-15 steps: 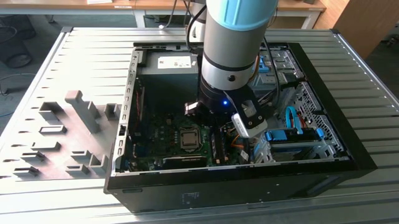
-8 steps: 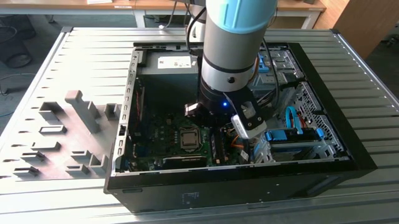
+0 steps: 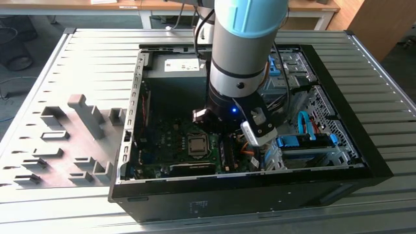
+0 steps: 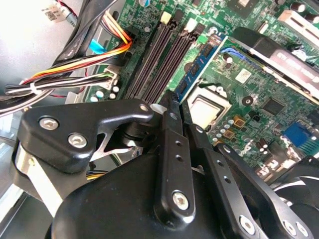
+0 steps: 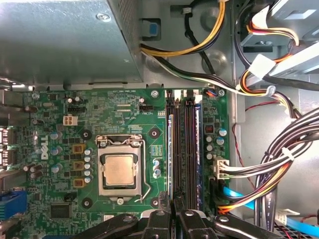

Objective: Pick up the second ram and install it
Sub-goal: 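Insert the second ram into the second slot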

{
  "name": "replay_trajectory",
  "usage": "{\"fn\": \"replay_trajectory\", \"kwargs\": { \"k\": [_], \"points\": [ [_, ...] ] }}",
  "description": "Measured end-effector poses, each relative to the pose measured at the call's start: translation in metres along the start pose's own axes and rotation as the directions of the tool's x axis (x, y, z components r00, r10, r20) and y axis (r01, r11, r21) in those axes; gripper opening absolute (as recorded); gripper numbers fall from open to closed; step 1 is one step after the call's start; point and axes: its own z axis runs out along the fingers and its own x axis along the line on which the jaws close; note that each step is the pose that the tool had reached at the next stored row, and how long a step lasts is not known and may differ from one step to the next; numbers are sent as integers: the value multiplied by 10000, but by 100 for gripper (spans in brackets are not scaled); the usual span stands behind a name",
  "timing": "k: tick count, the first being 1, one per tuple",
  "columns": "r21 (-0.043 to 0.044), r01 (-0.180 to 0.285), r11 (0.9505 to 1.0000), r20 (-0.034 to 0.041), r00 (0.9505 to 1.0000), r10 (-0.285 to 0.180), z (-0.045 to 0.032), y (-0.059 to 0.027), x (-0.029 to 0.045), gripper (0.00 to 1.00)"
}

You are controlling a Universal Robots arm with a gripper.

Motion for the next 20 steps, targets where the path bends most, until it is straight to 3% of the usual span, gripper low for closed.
{"fn": "replay_trajectory", "kwargs": {
  "k": [12,20],
  "points": [
    [0,-136,9999,4,9999,136,60,3,-1,14],
    [-4,-187,9998,7,9998,187,125,75,-1,14]
  ]
}}
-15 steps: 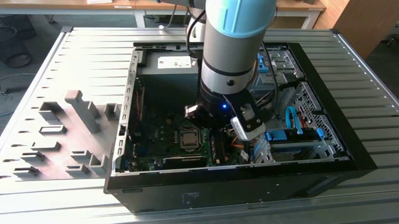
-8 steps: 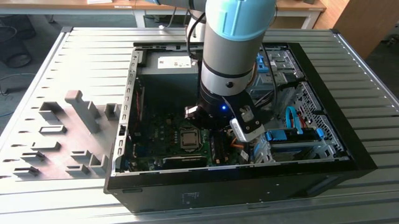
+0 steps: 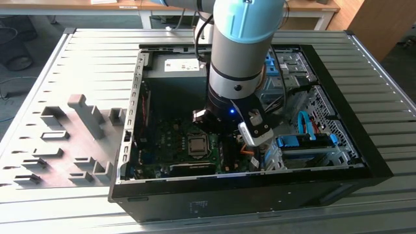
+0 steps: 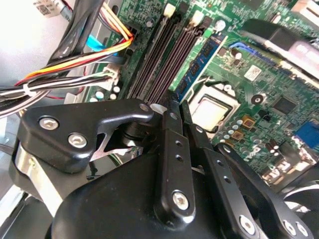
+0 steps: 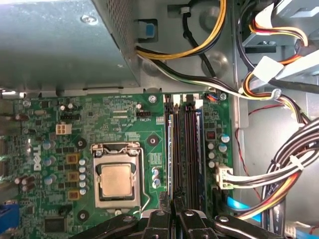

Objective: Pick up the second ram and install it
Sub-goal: 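Insert the second ram into the second slot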

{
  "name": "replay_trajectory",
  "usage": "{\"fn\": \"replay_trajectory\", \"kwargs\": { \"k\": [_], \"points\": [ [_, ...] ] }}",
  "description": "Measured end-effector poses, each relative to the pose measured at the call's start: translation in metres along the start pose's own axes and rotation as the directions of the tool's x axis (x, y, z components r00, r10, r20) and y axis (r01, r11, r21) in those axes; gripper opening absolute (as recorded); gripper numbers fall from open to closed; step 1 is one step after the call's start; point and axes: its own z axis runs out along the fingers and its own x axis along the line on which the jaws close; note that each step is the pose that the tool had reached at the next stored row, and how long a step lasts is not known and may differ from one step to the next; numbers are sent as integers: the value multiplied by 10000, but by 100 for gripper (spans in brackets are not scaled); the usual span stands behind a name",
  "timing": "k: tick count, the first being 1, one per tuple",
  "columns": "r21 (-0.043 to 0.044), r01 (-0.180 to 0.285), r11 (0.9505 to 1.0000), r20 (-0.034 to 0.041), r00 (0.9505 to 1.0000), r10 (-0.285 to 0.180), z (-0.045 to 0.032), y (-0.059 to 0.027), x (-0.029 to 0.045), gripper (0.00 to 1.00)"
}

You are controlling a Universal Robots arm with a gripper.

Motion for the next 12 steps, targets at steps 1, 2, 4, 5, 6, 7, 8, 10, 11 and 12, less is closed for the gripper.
{"fn": "replay_trajectory", "kwargs": {
  "k": [1,2,4,5,6,7,8,10,11,12],
  "points": [
    [0,0,10000,0,10000,0,10,5,0,14],
    [0,0,10000,0,10000,0,20,9,-2,14],
    [1,-2,10000,-1,10000,2,43,18,-5,14],
    [1,-3,10000,-1,10000,3,54,21,-7,14],
    [1,-3,10000,-1,10000,3,64,24,-10,14],
    [2,-2,10000,-1,10000,2,73,29,-14,14],
    [4,-2,10000,-1,10000,2,80,36,-18,14],
    [9,-1,10000,0,10000,1,90,53,-31,14],
    [14,4,10000,0,10000,-4,94,58,-37,14],
    [17,16,10000,0,10000,-16,98,62,-41,14]
  ]
}}
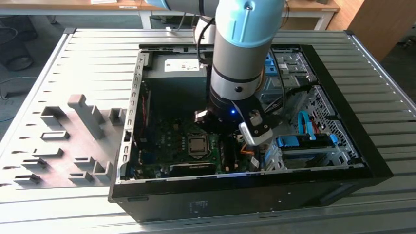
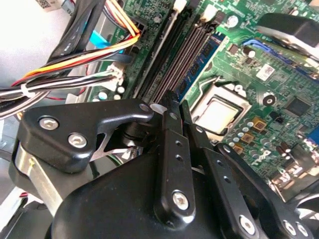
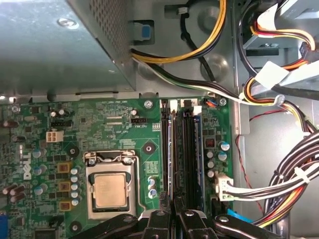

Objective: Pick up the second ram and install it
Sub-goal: 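Insert the second ram into the second slot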

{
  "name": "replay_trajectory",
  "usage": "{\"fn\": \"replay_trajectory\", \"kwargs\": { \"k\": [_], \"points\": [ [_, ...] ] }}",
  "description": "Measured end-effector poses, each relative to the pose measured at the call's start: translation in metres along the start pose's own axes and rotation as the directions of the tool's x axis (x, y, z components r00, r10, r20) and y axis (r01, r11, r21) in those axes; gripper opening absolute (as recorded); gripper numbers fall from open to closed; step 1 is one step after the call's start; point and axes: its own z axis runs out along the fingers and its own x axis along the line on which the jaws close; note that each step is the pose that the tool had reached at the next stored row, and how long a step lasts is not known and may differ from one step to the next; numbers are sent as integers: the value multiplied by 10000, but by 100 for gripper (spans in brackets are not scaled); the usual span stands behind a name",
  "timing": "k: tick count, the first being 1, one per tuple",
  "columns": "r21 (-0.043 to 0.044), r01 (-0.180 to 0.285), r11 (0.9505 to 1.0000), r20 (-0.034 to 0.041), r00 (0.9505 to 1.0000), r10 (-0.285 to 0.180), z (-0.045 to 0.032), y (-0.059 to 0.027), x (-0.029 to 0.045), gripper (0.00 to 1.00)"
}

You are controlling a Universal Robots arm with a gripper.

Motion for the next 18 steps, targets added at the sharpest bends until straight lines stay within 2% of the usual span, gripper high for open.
{"fn": "replay_trajectory", "kwargs": {
  "k": [12,18],
  "points": [
    [10,316,9995,-10,9995,-316,52,40,-12,14],
    [11,-201,9998,5,9998,201,69,39,-13,14]
  ]
}}
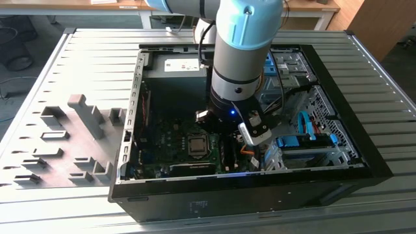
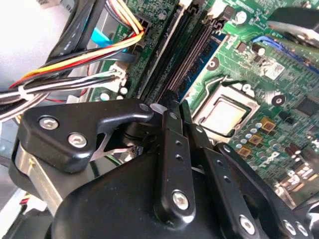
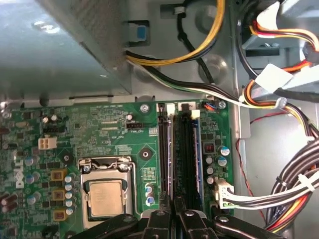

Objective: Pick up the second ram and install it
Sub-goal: 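Insert the second ram into the second slot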

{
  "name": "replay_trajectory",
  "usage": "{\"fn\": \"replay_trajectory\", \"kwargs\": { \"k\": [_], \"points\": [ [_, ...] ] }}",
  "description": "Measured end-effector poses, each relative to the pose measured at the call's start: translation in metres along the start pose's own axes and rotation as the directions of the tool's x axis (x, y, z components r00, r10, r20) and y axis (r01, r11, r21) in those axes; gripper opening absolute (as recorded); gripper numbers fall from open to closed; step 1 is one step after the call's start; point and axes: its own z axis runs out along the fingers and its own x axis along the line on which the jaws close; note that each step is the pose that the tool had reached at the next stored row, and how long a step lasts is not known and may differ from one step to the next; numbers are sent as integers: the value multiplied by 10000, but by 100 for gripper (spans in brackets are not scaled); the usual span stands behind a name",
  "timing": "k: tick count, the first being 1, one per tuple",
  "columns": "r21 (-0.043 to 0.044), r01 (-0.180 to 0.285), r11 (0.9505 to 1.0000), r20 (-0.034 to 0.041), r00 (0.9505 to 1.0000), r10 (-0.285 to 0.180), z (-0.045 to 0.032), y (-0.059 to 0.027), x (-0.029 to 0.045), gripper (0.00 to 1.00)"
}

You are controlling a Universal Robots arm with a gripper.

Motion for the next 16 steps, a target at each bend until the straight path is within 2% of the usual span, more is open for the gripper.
{"fn": "replay_trajectory", "kwargs": {
  "k": [5,9,16],
  "points": [
    [21,-2,10000,3,10000,2,2,0,0,14],
    [45,2,10000,8,10000,-2,-49,-1,3,14],
    [48,1,10000,9,10000,-1,-51,-31,1,14]
  ]
}}
